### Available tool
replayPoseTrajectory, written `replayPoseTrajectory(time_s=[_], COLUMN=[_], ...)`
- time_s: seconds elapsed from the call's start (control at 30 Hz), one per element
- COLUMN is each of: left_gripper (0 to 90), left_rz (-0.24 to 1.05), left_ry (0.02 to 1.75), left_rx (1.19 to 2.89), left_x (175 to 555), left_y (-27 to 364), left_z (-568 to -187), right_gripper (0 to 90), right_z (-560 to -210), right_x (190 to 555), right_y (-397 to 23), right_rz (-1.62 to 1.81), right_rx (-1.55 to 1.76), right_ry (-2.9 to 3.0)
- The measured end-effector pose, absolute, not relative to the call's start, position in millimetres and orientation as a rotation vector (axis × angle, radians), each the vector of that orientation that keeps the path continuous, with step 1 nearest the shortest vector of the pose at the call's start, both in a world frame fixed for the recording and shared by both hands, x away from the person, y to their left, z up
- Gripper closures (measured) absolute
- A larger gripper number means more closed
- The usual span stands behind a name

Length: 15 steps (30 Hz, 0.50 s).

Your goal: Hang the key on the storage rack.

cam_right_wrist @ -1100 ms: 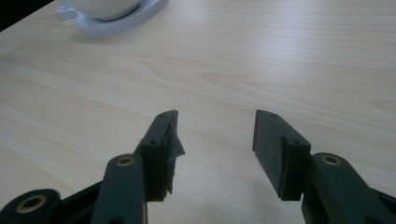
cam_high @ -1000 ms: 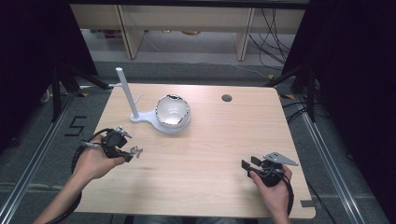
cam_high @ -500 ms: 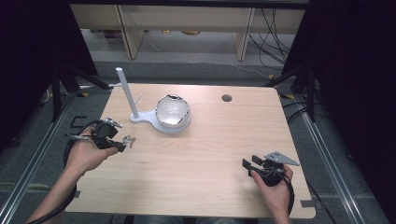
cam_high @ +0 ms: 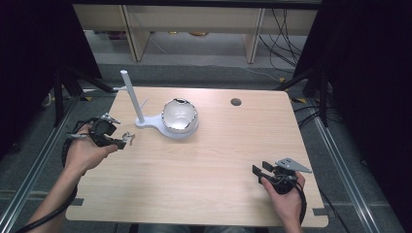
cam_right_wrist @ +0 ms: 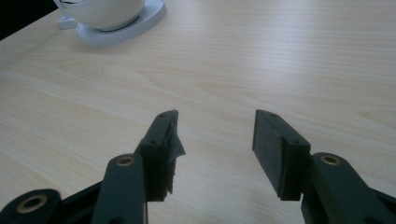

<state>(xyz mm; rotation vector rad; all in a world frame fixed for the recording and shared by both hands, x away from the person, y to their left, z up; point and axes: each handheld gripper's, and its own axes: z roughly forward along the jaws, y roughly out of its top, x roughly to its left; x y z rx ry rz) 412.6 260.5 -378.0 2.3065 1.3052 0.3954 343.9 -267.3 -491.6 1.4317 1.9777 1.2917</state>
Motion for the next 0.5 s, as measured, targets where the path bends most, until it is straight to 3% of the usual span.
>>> replayPoseTrajectory(time_s=[0.5], left_gripper=[84.3], left_rz=[0.472], left_ry=[1.375], left_rx=[2.279], left_x=[424.3], left_y=[283.0], left_z=[-365.3], right_gripper=[50.9], right_z=[-491.9], right_x=[344.0], right_y=[-266.4], right_rz=[1.305], right_rx=[1.444], right_ry=[1.978])
